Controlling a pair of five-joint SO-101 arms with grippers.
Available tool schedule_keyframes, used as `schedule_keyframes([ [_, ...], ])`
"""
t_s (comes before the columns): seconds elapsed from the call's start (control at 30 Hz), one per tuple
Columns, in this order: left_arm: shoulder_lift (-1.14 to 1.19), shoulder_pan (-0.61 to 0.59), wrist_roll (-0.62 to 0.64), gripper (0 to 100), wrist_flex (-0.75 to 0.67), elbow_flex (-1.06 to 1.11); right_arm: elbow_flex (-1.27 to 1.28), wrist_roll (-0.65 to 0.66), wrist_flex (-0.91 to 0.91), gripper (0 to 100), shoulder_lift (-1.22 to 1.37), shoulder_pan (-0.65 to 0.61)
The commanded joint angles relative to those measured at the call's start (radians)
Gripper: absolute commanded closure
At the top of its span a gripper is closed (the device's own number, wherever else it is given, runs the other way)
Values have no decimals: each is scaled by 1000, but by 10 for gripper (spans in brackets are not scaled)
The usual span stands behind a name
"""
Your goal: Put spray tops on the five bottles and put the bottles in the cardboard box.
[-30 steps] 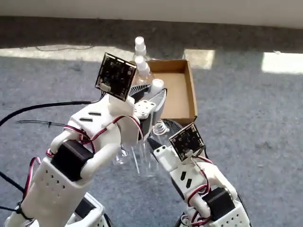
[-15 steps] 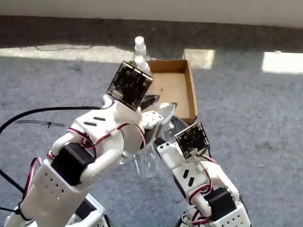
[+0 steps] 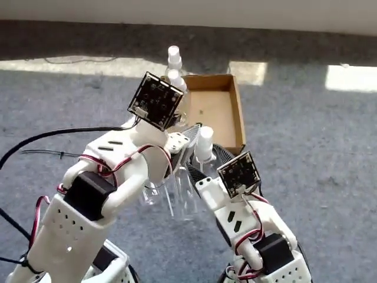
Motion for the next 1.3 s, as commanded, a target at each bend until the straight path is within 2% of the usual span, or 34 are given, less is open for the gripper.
schedule_keyframes([
  [0.0, -21, -12, -12, 863, 3, 8, -27, -6, -16, 994, -8, 13],
  [0.13, -22, -13, -12, 863, 2, -8, -24, -6, -15, 994, -8, 13],
  [0.4, -13, -4, -12, 863, 34, -216, -19, -6, -15, 994, -8, 13],
  [0.8, -22, -4, -12, 863, 57, -16, -21, -6, -15, 994, -8, 13],
  [1.03, -22, -4, -15, 861, 77, -45, -21, -6, -16, 994, -2, 15],
  [1.13, -22, -16, -71, 863, 77, -107, -19, -3, -18, 994, -2, 15],
  [1.27, -21, -147, -91, 861, 118, -226, -25, 5, -19, 994, -2, 13],
])
